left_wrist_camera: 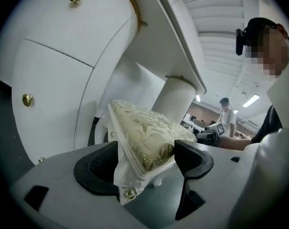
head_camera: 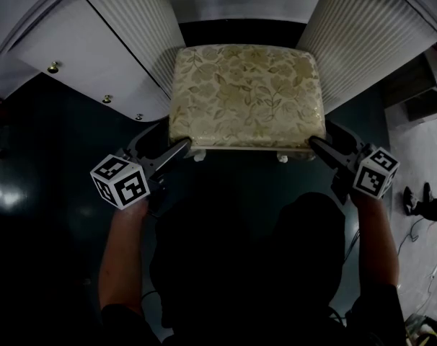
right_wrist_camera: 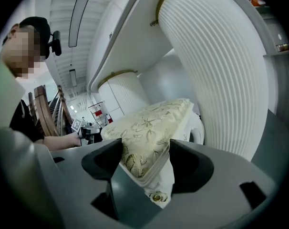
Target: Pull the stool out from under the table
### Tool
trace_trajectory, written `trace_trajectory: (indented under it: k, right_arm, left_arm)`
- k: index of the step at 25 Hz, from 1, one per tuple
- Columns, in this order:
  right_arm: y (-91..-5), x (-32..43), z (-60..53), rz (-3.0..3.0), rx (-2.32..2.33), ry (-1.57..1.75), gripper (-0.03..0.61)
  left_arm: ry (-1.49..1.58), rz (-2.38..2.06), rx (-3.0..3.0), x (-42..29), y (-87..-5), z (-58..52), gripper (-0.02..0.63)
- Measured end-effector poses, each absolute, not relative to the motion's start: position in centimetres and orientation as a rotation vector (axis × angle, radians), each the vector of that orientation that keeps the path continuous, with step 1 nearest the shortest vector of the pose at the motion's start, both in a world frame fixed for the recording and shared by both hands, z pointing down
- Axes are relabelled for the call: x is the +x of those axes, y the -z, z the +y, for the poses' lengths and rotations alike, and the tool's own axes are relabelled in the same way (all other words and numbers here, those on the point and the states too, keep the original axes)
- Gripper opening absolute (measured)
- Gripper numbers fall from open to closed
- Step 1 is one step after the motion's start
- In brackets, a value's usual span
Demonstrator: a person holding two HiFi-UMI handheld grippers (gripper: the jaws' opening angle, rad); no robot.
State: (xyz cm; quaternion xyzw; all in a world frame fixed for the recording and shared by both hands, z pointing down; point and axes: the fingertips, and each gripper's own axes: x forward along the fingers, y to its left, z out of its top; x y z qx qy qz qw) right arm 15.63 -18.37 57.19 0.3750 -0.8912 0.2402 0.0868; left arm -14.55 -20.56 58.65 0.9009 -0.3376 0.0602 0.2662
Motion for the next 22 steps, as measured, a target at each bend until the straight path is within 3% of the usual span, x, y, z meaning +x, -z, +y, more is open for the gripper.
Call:
trace_trajectory:
  k: [5,22]
  right_arm:
    - [-57.1,15.6,-18.6,-2.634,1.156,-0.702,0.265]
    - [-56.9,15.4,-18.0,-2.646,1.246,-0.652,0.267]
  left_arm:
    - [-0.095,-0.901,2.424,-13.9,-58.8,-20.3,0.358]
    - [-0.299,-0.851,2.506,-13.5,-59.1,-19.2,0.359]
